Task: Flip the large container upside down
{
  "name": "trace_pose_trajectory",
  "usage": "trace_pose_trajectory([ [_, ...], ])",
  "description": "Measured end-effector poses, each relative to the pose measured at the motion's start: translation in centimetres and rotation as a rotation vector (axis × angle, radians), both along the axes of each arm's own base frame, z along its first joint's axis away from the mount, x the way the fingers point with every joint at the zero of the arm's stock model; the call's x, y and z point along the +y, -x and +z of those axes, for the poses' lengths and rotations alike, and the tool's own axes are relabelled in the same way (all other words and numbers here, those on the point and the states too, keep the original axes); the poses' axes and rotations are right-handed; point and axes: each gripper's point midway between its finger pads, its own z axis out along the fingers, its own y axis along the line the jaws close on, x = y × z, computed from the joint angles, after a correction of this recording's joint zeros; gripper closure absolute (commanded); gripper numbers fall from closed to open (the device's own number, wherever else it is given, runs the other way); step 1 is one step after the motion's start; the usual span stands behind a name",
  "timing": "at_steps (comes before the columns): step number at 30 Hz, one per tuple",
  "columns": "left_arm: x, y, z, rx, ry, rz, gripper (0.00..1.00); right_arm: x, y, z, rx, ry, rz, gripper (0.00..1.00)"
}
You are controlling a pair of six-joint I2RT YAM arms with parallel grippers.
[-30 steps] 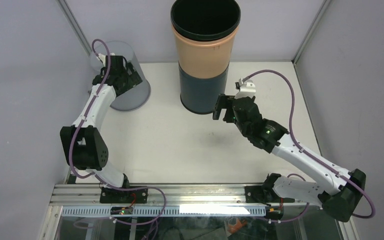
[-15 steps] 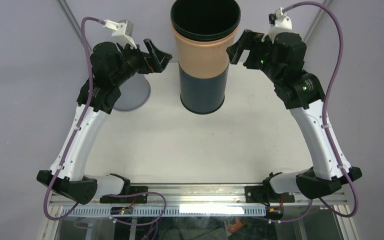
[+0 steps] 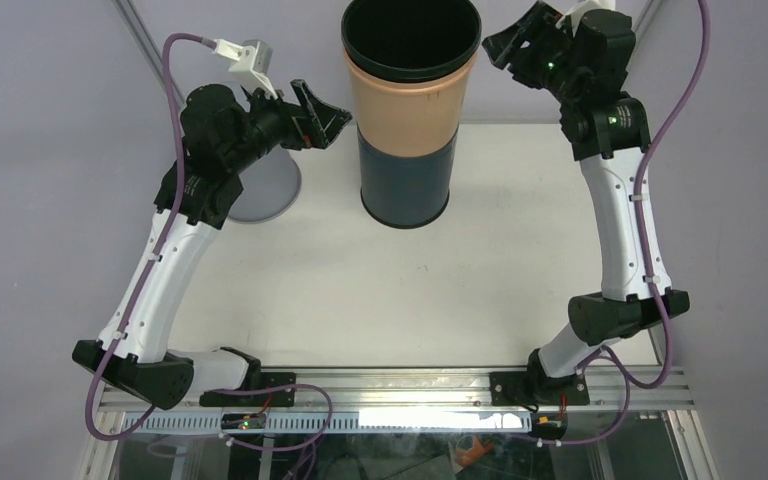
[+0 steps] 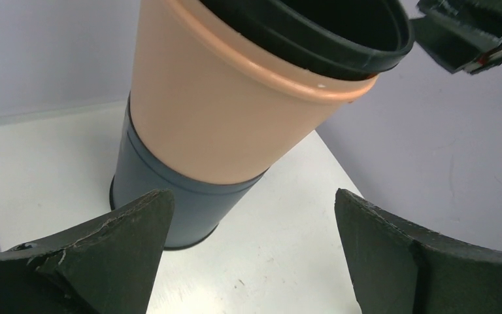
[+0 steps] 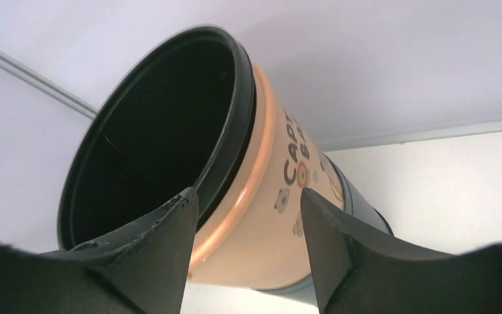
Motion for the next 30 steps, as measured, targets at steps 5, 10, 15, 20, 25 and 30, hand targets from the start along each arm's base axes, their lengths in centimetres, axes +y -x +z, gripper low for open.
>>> trace_pose_trajectory([
  [5, 0.0, 0.0, -1.3, 0.038, 0.002, 0.001, 0.01, 0.4, -0.8, 0.9, -0.024, -0.066, 0.044, 0.39],
  [10, 0.4, -0.1, 1.5, 0.017, 0.057, 0.039, 0.03, 2.0, -1.3, 1.1, -0.028, -0.107, 0.111, 0.41],
  [15, 0.5, -0.5, 8.6, -0.078, 0.165, 0.061, 0.03, 2.9, -2.6, 0.8, -0.020, -0.130, 0.149, 0.51],
  [20, 0.1, -1.4, 10.4, -0.091, 0.211, 0.059, 0.03, 3.4, -2.9, 0.7, -0.013, -0.152, 0.170, 0.57],
  [25, -1.4, -4.2, 8.2, -0.006, 0.218, 0.048, 0.07, 3.6, -2.8, 0.9, -0.014, -0.164, 0.183, 0.63],
  [30, -2.2, -6.9, 5.0, 0.109, 0.227, 0.056, 0.11, 3.5, -2.8, 0.9, -0.010, -0.175, 0.182, 0.65],
])
